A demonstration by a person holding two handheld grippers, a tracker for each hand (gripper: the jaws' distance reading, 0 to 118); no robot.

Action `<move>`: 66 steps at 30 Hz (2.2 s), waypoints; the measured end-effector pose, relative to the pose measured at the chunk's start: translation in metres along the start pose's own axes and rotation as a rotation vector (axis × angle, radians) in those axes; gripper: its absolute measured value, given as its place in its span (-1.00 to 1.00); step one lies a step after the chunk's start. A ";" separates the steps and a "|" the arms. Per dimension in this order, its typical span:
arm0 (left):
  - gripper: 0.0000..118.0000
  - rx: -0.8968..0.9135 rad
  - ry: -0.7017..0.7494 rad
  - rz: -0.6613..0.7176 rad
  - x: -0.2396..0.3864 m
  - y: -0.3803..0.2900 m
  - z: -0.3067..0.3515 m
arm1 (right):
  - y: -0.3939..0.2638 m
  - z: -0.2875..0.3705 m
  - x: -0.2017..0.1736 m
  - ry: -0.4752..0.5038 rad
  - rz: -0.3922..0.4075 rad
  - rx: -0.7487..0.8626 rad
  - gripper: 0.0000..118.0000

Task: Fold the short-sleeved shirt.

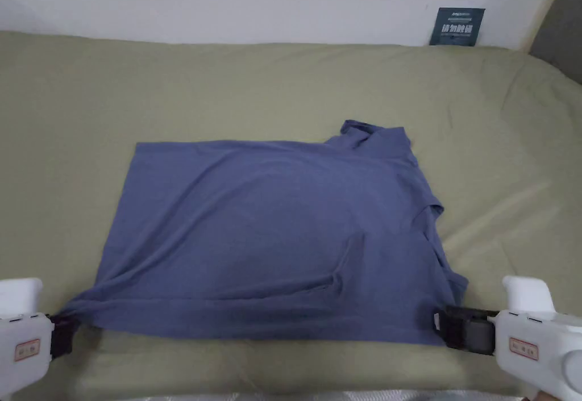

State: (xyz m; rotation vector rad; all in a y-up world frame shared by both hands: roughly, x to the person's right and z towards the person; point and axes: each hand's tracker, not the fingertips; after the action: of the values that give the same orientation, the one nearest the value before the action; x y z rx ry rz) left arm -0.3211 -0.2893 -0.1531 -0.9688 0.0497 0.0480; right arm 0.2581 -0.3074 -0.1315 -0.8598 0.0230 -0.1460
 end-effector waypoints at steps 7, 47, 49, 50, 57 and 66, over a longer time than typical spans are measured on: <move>-0.97 -0.018 0.010 0.003 0.000 0.001 -0.002 | -0.003 -0.025 0.009 0.008 0.032 -0.065 -0.82; -0.92 -0.031 -0.006 -0.021 0.007 0.199 -0.146 | 0.204 -0.170 -0.018 -0.091 0.055 -0.072 -0.62; 0.15 -0.009 -0.009 -0.032 0.007 0.194 -0.142 | 0.199 -0.166 -0.013 -0.092 0.023 -0.063 0.69; 0.81 -0.026 -0.004 -0.051 0.007 0.192 -0.141 | 0.195 -0.159 -0.011 -0.078 0.015 -0.053 0.95; 0.95 0.020 0.010 -0.014 0.001 0.144 -0.095 | 0.155 -0.096 -0.005 -0.031 -0.033 0.011 0.90; -0.88 0.006 -0.056 0.101 -0.010 0.101 -0.088 | 0.094 -0.070 -0.006 -0.036 -0.019 0.007 -0.96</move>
State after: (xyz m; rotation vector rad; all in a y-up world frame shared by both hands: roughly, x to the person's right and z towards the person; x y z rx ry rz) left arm -0.3388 -0.3048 -0.2853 -0.9585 0.0472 0.1680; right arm 0.2577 -0.2991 -0.2484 -0.8557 -0.0192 -0.1488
